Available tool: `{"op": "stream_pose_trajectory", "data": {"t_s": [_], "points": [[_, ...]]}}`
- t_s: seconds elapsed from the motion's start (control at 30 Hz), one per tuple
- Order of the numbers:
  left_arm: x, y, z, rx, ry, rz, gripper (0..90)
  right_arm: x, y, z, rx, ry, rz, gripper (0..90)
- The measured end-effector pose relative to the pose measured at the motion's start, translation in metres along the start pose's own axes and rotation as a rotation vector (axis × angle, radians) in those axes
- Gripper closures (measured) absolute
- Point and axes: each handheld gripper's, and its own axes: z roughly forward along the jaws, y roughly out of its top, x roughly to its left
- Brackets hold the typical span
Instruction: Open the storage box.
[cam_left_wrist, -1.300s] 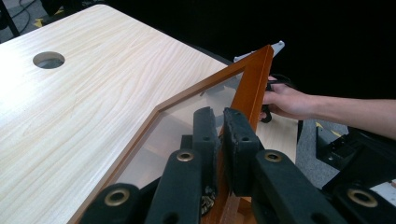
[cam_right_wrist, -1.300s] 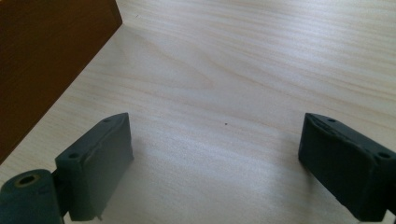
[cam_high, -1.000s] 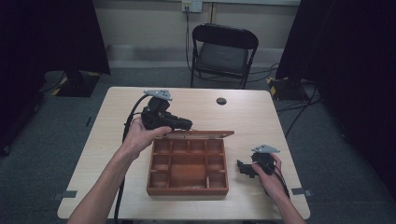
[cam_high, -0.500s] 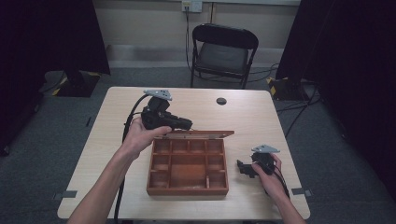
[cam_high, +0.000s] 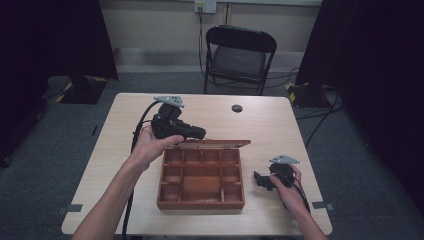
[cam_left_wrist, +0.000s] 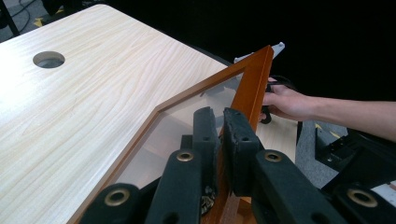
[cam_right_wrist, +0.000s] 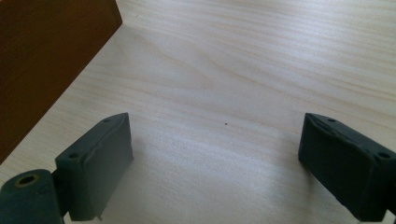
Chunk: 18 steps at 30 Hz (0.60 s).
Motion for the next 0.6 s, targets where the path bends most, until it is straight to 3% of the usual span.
{"op": "stream_pose_trajectory", "data": {"t_s": [0.6], "points": [[-0.0001, -0.0002, 0.0, -0.001, 0.002, -0.002, 84.1, 0.0, 0.0, 0.0, 0.0, 0.0, 0.0, 9.3]]}}
